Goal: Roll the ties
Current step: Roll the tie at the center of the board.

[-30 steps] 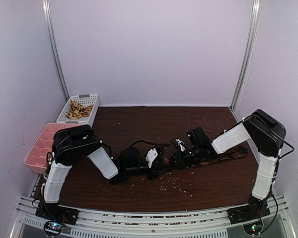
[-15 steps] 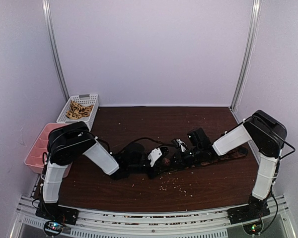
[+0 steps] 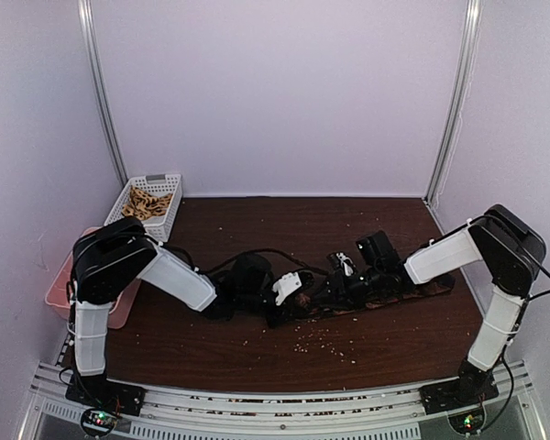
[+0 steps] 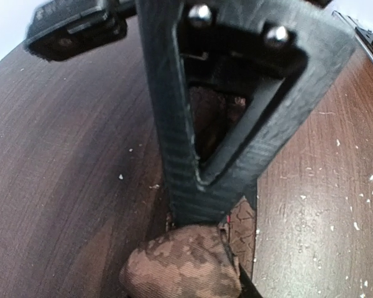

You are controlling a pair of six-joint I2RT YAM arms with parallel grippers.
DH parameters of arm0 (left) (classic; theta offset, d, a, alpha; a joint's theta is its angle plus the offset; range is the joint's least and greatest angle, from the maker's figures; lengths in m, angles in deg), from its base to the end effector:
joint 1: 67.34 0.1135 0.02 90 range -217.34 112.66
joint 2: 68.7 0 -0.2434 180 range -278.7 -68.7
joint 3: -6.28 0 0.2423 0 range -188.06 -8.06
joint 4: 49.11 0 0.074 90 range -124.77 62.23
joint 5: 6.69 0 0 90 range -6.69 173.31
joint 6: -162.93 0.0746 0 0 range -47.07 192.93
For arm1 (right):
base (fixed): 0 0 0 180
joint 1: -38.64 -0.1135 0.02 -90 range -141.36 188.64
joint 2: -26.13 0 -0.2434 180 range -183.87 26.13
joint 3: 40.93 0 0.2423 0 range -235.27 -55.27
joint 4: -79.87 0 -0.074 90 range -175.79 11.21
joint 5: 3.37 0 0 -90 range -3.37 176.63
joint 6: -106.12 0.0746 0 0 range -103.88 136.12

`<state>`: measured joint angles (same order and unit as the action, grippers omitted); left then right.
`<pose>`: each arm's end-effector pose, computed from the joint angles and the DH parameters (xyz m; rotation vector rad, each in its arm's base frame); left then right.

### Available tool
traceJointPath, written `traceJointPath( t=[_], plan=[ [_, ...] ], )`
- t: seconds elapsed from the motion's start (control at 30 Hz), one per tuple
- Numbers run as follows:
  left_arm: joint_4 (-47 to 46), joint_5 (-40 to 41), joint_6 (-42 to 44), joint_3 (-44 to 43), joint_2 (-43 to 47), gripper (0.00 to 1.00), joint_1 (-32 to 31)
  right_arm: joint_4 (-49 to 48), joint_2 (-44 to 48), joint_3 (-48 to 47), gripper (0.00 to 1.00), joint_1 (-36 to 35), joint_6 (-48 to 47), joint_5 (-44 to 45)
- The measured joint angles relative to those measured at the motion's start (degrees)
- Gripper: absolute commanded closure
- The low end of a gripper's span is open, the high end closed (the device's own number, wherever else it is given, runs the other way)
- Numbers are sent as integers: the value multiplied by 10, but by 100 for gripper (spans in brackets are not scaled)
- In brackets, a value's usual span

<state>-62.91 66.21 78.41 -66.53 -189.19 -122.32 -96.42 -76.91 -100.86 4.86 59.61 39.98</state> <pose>0.2272 -0.3625 0.0631 1.2838 1.8463 -0.8063 0.2504 0.2327 0.0937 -0.2242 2.6543 1.5332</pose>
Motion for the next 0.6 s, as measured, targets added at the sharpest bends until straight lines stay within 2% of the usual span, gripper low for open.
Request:
traceJointPath(
  t=[0.23, 0.33, 0.43, 0.57, 0.6],
  plan=[
    [29, -20, 27, -13, 0, 75, 3, 13, 9, -19, 53, -18, -2, -6],
    [32, -26, 34, -15, 0, 75, 3, 16, 9, -35, 57, -25, -4, -8],
    [36, -31, 40, -16, 0, 74, 4, 24, 3, -48, 67, -27, -11, -8],
    [42, -35, 45, -19, 0, 74, 6, 32, -14, -53, 70, -28, -20, -8],
    [43, -36, 47, -19, 0, 74, 6, 35, -17, -54, 74, -29, -23, -9]
  ],
)
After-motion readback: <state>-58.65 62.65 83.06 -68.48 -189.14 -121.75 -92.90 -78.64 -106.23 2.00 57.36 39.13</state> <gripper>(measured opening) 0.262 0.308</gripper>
